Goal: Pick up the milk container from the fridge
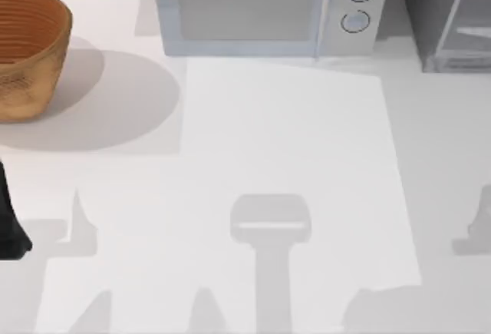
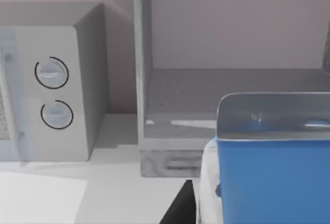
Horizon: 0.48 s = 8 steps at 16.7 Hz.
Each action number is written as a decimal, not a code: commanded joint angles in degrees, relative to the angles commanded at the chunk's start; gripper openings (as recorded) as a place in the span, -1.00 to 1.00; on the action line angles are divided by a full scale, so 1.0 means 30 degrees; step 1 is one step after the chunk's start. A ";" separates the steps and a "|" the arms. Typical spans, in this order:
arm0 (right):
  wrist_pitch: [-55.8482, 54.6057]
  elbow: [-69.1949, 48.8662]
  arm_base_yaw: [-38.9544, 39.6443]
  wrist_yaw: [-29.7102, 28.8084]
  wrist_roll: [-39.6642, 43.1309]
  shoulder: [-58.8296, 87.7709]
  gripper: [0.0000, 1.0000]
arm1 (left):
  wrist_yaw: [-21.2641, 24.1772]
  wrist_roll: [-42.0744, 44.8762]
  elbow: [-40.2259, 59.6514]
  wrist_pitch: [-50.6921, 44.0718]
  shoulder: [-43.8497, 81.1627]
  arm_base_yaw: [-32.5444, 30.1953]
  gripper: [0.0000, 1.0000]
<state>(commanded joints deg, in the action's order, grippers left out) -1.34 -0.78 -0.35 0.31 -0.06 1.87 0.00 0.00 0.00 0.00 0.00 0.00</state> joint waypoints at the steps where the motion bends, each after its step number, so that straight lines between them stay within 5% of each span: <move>1: 0.0292 0.0171 0.0075 -0.0067 0.0013 -0.0407 -1.00 | 0.0000 0.0000 0.0000 0.0000 0.0000 0.0000 1.00; 8: 0.0418 0.0225 0.0059 -0.0075 -0.0015 -0.0545 -1.00 | 0.0000 0.0000 0.0000 0.0000 0.0000 0.0000 1.00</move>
<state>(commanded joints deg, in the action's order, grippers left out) -0.09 -0.11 -0.17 0.08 -0.11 0.23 0.00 0.00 0.00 0.00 0.00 0.00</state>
